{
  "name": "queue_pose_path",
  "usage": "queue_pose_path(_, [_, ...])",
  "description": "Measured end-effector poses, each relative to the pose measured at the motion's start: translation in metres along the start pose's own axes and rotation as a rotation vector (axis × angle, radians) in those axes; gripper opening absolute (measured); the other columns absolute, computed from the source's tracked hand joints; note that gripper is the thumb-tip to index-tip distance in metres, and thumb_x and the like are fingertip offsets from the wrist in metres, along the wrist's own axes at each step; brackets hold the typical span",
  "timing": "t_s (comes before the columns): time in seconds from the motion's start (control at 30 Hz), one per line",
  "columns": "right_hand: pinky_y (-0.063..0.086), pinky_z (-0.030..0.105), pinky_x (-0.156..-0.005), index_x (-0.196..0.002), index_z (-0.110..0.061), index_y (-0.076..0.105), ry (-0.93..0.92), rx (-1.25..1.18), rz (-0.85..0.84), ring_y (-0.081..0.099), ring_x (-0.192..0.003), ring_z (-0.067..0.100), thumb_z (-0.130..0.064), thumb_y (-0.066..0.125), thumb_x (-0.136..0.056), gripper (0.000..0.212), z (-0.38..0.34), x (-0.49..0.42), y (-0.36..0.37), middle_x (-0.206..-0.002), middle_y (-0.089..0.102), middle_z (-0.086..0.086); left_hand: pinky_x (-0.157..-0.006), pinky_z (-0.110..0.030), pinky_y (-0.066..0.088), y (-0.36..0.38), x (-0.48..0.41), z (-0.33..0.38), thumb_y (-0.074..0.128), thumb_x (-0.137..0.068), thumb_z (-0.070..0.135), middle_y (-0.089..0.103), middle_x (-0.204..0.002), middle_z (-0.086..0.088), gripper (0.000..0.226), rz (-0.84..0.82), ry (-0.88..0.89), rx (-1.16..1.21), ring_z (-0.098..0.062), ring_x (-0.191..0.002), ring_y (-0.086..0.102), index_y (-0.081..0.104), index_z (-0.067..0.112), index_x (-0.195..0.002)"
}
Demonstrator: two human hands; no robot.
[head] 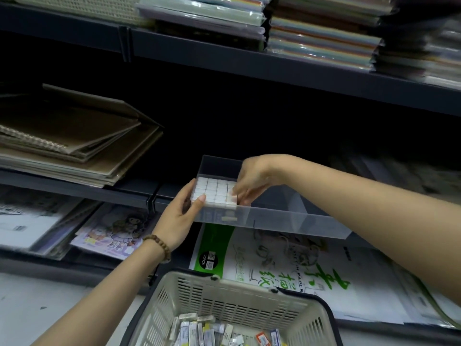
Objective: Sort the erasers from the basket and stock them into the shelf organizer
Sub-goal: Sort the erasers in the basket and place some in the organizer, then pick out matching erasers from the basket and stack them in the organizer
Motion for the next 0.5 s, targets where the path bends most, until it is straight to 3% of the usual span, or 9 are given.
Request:
queue_pose_path(0.1, [0.056, 0.024, -0.081, -0.134, -0.007, 0.046, -0.260, -0.039, 0.263, 0.065, -0.095, 0.014, -0.020, 0.059, -0.092, 0.047, 0.019, 0.036, -0.008, -0.114, 0.065, 0.010, -0.077, 0.003, 0.039, -0.001, 0.009, 0.001, 0.051, -0.089, 0.036, 0.050, -0.128, 0.013, 0.061, 0.044, -0.005, 0.004, 0.013, -0.104, 0.051, 0.031, 0.018, -0.144])
queue_pose_path(0.17, [0.052, 0.029, -0.091, -0.130, -0.018, 0.049, -0.386, -0.172, 0.400, 0.062, -0.106, 0.012, -0.021, 0.059, -0.091, 0.040, 0.046, 0.063, -0.003, -0.114, 0.064, -0.003, -0.086, -0.005, 0.041, 0.001, 0.023, 0.001, 0.051, -0.079, 0.049, 0.049, -0.132, 0.010, 0.071, 0.064, 0.006, -0.040, 0.005, -0.112, 0.050, 0.033, 0.022, -0.143])
queue_pose_path(0.27, [0.054, 0.022, -0.082, -0.114, -0.024, 0.058, -0.457, -0.537, 0.471, 0.067, -0.098, 0.006, -0.017, 0.059, -0.090, 0.026, 0.101, 0.094, 0.029, -0.106, 0.071, -0.008, -0.099, -0.024, 0.039, 0.010, 0.051, -0.012, 0.053, -0.076, 0.053, 0.042, -0.138, 0.011, 0.077, 0.127, 0.008, -0.098, -0.003, -0.120, 0.046, 0.030, 0.023, -0.143])
queue_pose_path(0.37, [0.057, 0.022, -0.075, -0.112, -0.016, 0.061, -0.314, -0.850, 0.435, 0.070, -0.092, 0.012, -0.010, 0.060, -0.087, 0.025, 0.164, 0.091, 0.093, -0.104, 0.073, -0.002, -0.092, -0.022, 0.039, 0.030, 0.079, -0.043, 0.057, -0.077, 0.049, 0.036, -0.139, 0.008, 0.077, 0.147, -0.101, -0.127, -0.007, -0.116, 0.045, 0.027, 0.023, -0.143])
queue_pose_path(0.43, [0.056, 0.020, -0.074, -0.112, -0.014, 0.061, -0.153, -0.868, 0.375, 0.070, -0.090, 0.013, -0.010, 0.061, -0.088, 0.025, 0.203, 0.074, 0.146, -0.104, 0.073, -0.001, -0.090, -0.023, 0.042, 0.046, 0.096, -0.072, 0.060, -0.082, 0.043, 0.038, -0.140, 0.005, 0.073, 0.048, -0.192, -0.188, -0.010, -0.116, 0.046, 0.027, 0.021, -0.143])
queue_pose_path(0.5, [0.051, 0.012, -0.066, -0.113, -0.011, 0.060, -0.002, -0.828, 0.290, 0.068, -0.088, 0.012, -0.009, 0.061, -0.088, 0.025, 0.237, 0.054, 0.200, -0.104, 0.071, 0.003, -0.098, -0.029, 0.043, 0.061, 0.113, -0.106, 0.059, -0.085, 0.042, 0.039, -0.142, 0.004, 0.070, -0.128, -0.264, -0.317, -0.012, -0.123, 0.044, 0.026, 0.021, -0.144])
Point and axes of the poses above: each hand's wrist, its own x-axis away from the middle knuckle, its own y-axis out of the palm, z = x × y, the point moved 3 cm from there along -x, towards the middle knuckle
